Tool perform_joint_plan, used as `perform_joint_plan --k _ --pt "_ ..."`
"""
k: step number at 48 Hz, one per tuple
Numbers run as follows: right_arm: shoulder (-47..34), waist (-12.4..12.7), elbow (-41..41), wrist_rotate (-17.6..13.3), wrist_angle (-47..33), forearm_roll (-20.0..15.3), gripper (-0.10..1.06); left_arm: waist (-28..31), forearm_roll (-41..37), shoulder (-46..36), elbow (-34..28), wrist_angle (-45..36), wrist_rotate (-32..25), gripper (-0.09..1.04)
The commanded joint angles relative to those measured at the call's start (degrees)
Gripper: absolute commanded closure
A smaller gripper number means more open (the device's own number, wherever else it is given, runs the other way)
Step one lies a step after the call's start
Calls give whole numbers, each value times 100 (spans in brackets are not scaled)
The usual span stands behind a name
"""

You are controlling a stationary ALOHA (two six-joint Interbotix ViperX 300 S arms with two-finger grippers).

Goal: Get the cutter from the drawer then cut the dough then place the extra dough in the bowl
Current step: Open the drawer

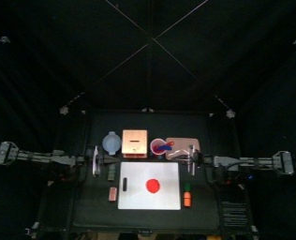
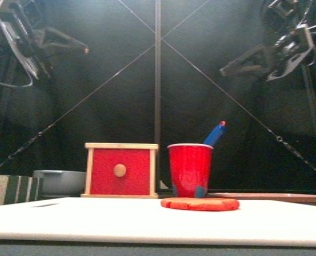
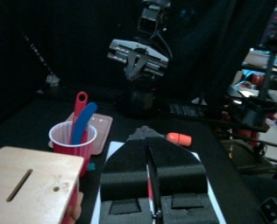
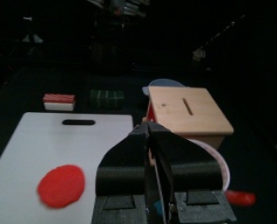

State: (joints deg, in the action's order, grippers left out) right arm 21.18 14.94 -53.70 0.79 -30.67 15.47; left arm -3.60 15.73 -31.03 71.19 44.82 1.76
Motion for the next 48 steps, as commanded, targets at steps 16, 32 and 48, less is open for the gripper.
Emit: perform_joint_plan --k 16,32,48 --pt "-3173 475 2681 -9 -475 606 98 -1072 1960 2522 -738 1617 791 92" --pt "-4104 703 3428 -88 -325 615 98 -1107 3384 3243 -984 1652 1951 92" --pt "-4263 694 3454 -88 105 615 98 -1107 3832 3349 -1046 1521 2804 92"
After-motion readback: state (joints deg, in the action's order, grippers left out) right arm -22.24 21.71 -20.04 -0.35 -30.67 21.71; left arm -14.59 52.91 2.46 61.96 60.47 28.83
